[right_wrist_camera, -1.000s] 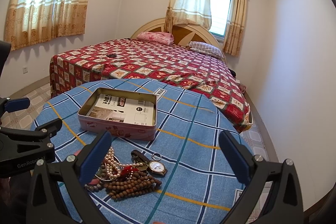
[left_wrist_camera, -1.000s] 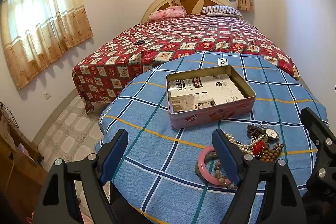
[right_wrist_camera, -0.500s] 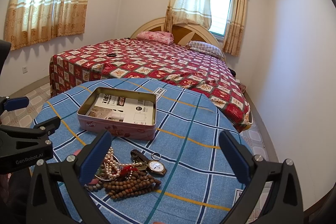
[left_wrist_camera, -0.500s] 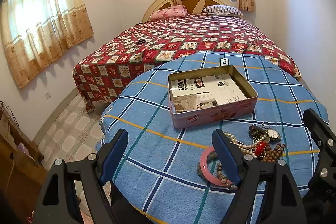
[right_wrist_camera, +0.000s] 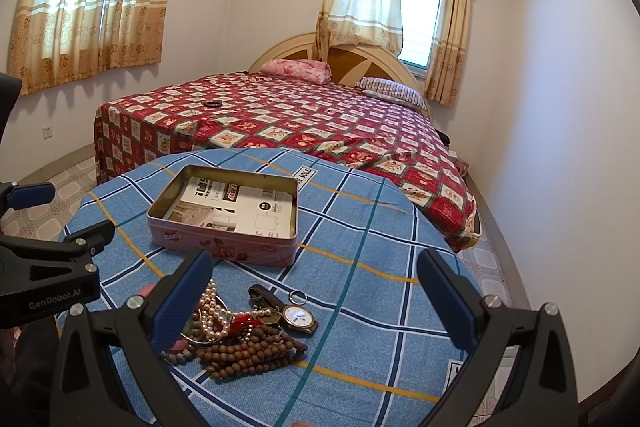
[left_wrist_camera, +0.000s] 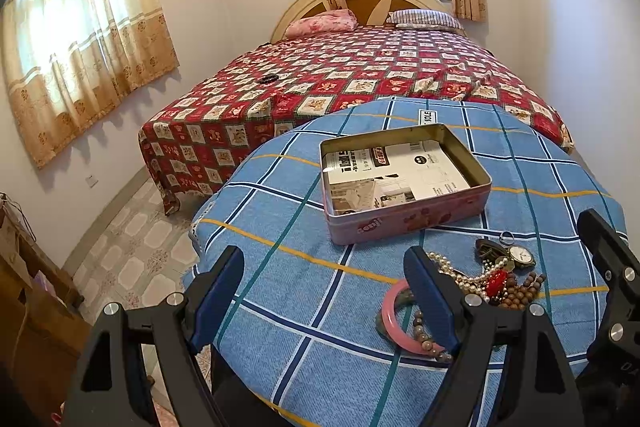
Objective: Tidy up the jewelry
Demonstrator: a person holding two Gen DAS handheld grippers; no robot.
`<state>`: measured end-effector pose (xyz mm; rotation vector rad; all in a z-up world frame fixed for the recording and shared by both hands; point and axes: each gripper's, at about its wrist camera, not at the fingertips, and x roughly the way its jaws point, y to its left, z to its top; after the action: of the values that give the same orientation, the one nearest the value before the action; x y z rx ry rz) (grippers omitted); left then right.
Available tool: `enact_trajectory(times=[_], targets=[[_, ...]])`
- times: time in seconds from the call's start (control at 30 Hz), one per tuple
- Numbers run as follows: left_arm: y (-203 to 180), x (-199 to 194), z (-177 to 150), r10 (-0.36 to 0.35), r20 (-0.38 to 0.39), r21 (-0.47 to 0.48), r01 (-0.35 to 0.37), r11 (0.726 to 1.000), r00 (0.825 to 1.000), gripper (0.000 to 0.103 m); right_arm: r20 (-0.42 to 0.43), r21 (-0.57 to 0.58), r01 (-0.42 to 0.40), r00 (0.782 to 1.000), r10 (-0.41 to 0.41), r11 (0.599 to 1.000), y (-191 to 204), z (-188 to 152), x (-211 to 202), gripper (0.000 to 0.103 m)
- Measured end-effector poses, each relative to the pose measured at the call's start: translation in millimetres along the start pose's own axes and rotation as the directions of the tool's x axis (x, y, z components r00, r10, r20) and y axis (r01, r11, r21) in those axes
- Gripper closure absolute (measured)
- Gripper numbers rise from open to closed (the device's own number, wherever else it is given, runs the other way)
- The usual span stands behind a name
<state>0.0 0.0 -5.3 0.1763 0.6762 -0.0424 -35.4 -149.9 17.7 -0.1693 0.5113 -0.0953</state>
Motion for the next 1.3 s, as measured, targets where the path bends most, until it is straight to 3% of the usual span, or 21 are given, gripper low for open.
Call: enact_trajectory(times=[0.5,0.7,1.0,1.03,1.1,1.3], targets=[[9,21,-9,0.002,-0.049,0.012,-0.001,1.0,0.999,0.021,-0.017,-0.01,-0.006,1.0,0.006,1.0,0,-11,10,0.0],[24,59,-24,-0.043,-0.155,-0.051,0.035,0.998,0.987,0.021,-0.087,-0.012,0.013,0.996,-0.014,1.0,-9,-34,37,0.0],[6,67,-36,-0.087,-0.174,-0.013,0.086,0.996,0.981,0.021,-0.176,-0.007,0.001,0.984,-0.002,1.0,-15,-53,60,0.001],[4,67,-36,-0.092,-0.177,-0.006,0.092,0.996,0.98,0.023,-0.179,-0.008,-0.002,0.984,0.0,1.0,-15,-53,60,0.001],[-1,66,-38,-0.113,-0.19,0.005,0.116,0.993,0.975,0.04,-0.184,-0.01,-0.005,0.983,0.003,1.0,-14,-54,61,0.001],[-9,66,-38,-0.153,-0.198,0.016,0.16,0.987,0.968,0.047,-0.18,-0.006,-0.007,0.984,0.005,1.0,-16,-54,59,0.001]])
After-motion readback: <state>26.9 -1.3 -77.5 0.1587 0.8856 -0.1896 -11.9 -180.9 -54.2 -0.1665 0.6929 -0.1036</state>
